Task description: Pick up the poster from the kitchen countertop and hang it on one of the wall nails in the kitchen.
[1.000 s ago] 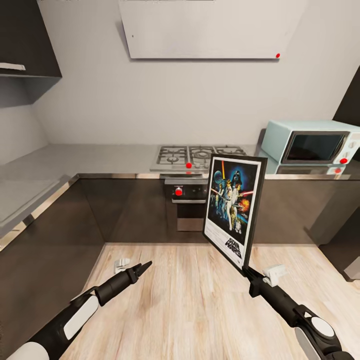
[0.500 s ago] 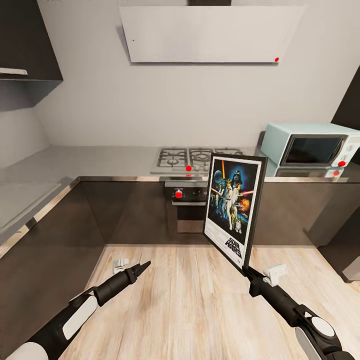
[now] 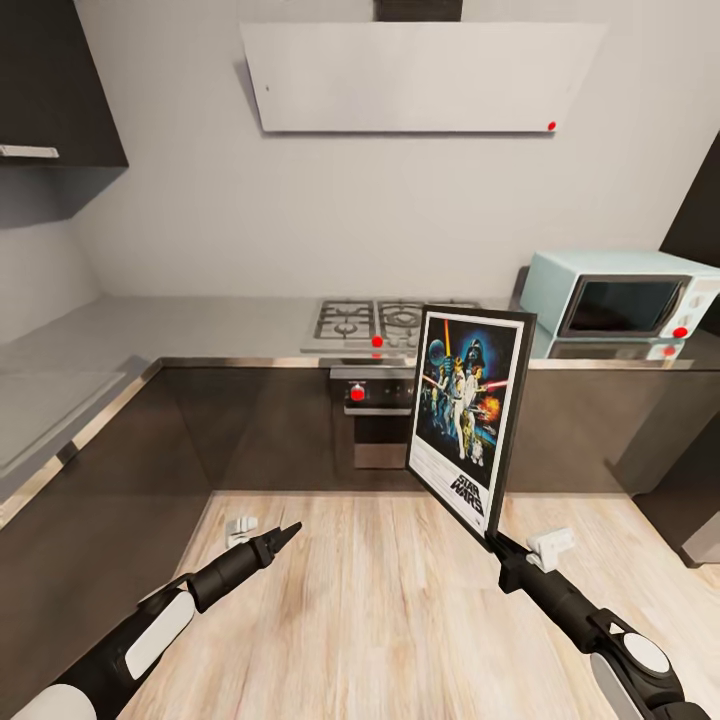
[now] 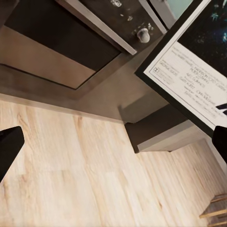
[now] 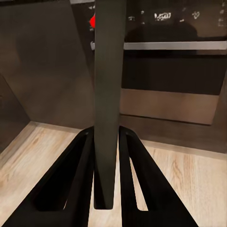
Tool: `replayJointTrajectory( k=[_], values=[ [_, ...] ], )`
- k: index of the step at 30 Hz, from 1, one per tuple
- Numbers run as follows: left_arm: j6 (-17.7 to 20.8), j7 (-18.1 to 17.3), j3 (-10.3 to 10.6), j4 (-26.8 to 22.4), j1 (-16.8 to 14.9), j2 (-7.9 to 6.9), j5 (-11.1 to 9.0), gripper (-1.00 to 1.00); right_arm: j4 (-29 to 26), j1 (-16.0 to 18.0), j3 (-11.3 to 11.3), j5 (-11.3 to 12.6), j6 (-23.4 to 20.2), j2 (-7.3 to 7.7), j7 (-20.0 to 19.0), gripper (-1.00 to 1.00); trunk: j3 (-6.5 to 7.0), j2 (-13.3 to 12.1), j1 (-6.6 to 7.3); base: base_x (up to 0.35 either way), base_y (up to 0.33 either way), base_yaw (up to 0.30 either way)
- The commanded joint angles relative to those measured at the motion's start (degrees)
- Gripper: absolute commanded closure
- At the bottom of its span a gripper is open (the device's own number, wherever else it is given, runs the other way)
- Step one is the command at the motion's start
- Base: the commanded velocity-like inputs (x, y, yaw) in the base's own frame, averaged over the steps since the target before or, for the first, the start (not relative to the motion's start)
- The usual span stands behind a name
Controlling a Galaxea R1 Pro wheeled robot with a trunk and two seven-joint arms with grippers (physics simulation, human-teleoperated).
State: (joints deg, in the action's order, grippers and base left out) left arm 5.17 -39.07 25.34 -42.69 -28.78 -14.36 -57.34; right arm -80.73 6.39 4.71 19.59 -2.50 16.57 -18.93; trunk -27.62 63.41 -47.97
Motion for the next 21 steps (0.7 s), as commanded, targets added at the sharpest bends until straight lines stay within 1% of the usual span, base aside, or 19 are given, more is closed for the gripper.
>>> replayJointTrajectory(
  k=[1, 21],
  values=[
    [0.54, -0.12, 0.15, -0.02, -0.04, -0.05, -0.61, -1.00, -0.05, 0.03, 0.03, 0.71, -0.30, 0.04, -0.23, 1.00, 0.13, -0.38, 0.22, 0.000, 0.000, 0.000],
    [0.60, -0.13, 0.15, -0.04, -0.04, -0.05, -0.59, -1.00, -0.13, 0.03, 0.03, 0.71, -0.26, 0.04, -0.23, 1.00, 3.72, -8.40, 4.62, 0.000, 0.000, 0.000]
  ],
)
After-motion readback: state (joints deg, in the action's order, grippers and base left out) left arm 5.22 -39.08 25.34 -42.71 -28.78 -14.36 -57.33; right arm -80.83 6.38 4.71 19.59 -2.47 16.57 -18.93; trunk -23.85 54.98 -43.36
